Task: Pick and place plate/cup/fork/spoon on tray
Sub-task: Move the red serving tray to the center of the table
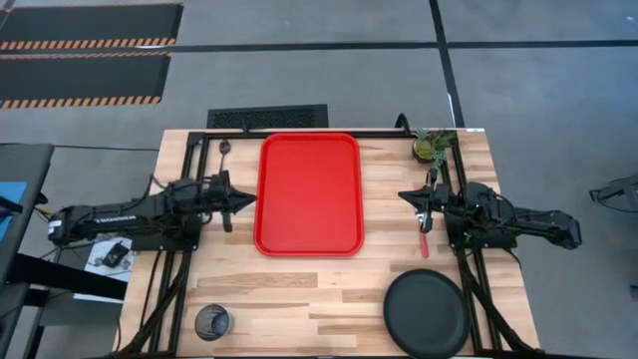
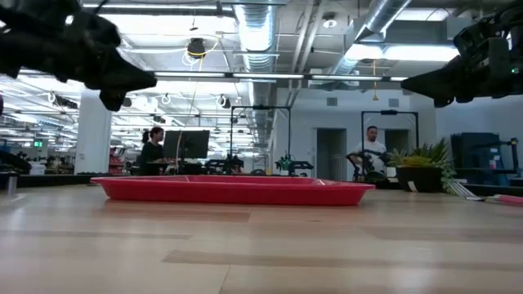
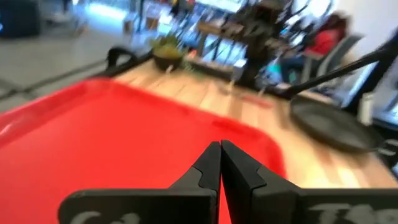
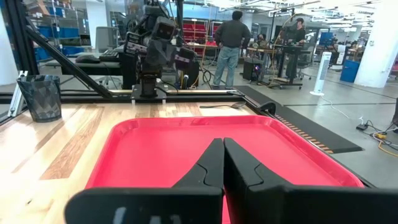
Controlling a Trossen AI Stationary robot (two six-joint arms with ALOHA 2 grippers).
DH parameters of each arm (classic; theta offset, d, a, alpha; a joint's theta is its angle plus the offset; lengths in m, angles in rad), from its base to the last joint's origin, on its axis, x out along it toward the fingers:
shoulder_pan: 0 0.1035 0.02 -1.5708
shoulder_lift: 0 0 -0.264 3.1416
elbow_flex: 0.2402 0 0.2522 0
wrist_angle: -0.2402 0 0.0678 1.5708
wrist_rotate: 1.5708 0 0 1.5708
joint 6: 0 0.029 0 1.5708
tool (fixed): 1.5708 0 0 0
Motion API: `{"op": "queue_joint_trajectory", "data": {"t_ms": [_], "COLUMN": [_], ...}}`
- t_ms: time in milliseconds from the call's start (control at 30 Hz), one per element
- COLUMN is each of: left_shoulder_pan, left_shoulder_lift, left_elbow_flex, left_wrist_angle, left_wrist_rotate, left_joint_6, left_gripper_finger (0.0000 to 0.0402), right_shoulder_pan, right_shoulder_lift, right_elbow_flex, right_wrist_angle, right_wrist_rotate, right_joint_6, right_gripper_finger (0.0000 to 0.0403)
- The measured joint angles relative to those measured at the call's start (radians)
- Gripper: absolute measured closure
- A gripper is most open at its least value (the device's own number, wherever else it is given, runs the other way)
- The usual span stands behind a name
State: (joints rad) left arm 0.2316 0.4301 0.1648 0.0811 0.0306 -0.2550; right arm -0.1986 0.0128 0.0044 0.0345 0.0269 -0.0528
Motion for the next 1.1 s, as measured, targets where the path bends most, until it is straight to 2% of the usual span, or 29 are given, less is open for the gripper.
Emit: {"op": "queue_joint_trajectory", "data": {"t_ms": [267,400,600,767,967,1100], "left_shoulder_pan": [0.074,0.139,0.236,0.301,0.355,0.378], "left_shoulder_lift": [0.336,0.479,0.648,0.81,1.002,1.097], "left_elbow_flex": [0.217,0.315,0.401,0.48,0.598,0.649], "left_wrist_angle": [-0.26,-0.399,-0.46,-0.517,-0.606,-0.607], "left_wrist_rotate": [-0.043,-0.1,-0.115,-0.096,-0.185,-0.182], "left_joint_6": [-0.058,-0.148,-0.24,-0.206,-0.173,-0.179], "left_gripper_finger": [0.0401,0.0402,0.0391,0.034,0.026,0.0218], "right_shoulder_pan": [0.0,0.0,0.0,0.0,0.0,0.0], "right_shoulder_lift": [0.0,0.0,0.0,0.0,0.0,0.0], "right_elbow_flex": [0.0,0.0,0.0,0.0,0.0,0.0], "right_wrist_angle": [0.0,0.0,0.0,0.0,0.0,0.0], "right_wrist_rotate": [0.0,0.0,0.0,0.0,0.0,0.0], "right_joint_6": [0.0,0.0,0.0,0.0,0.0,0.0], "right_gripper_finger": [0.0387,0.0387,0.0387,0.0387,0.0387,0.0387]}}
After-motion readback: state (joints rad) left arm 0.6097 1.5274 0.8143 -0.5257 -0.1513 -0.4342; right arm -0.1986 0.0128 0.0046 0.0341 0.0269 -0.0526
